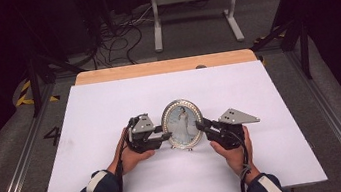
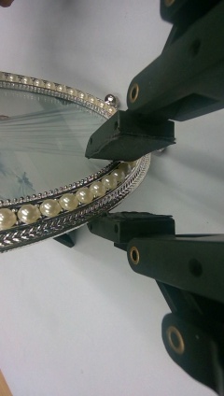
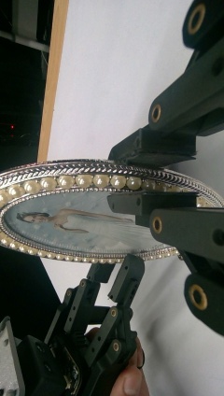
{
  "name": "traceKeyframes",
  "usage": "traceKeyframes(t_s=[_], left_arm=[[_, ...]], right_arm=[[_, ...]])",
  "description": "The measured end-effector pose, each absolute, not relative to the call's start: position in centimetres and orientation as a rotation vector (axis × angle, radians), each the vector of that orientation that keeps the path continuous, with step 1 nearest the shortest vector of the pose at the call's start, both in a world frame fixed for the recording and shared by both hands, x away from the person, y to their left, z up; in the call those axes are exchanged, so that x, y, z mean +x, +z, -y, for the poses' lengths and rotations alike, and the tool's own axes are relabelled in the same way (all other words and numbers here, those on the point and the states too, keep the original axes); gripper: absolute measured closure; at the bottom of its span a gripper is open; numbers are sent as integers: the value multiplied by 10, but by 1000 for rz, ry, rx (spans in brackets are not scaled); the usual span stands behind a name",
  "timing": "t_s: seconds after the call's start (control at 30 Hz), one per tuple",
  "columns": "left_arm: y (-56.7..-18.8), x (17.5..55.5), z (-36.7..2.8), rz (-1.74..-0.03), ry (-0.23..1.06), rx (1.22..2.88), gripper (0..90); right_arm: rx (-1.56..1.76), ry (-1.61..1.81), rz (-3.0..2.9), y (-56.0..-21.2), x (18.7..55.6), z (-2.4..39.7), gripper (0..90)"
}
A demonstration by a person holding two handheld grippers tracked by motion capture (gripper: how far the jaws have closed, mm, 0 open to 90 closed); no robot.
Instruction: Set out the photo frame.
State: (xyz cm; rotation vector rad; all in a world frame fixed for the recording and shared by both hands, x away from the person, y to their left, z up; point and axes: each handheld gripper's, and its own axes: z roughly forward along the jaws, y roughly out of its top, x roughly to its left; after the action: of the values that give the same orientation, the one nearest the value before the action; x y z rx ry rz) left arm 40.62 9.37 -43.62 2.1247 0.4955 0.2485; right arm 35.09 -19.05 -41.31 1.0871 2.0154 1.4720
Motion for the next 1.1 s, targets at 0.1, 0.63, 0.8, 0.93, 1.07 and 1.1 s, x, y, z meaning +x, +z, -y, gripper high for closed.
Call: traceKeyframes(t_s=[0.1,0.63,0.8,0.93,1.07,1.1], left_arm=[[-436,405,-94,-497,245,2126,635],[-434,406,-91,-502,275,2083,556],[-431,407,-95,-499,257,2060,586],[-430,406,-98,-505,255,2073,634],[-429,405,-99,-494,252,2082,662],[-429,404,-99,-498,251,2083,668]], right_arm=[[1082,1472,-2013,-413,352,190,768],[1075,1411,-2027,-416,350,188,721],[1077,1379,-2055,-421,347,186,708],[1086,1364,-2059,-424,346,184,720],[1095,1372,-2063,-425,348,183,719],[1097,1371,-2066,-425,348,183,717]])
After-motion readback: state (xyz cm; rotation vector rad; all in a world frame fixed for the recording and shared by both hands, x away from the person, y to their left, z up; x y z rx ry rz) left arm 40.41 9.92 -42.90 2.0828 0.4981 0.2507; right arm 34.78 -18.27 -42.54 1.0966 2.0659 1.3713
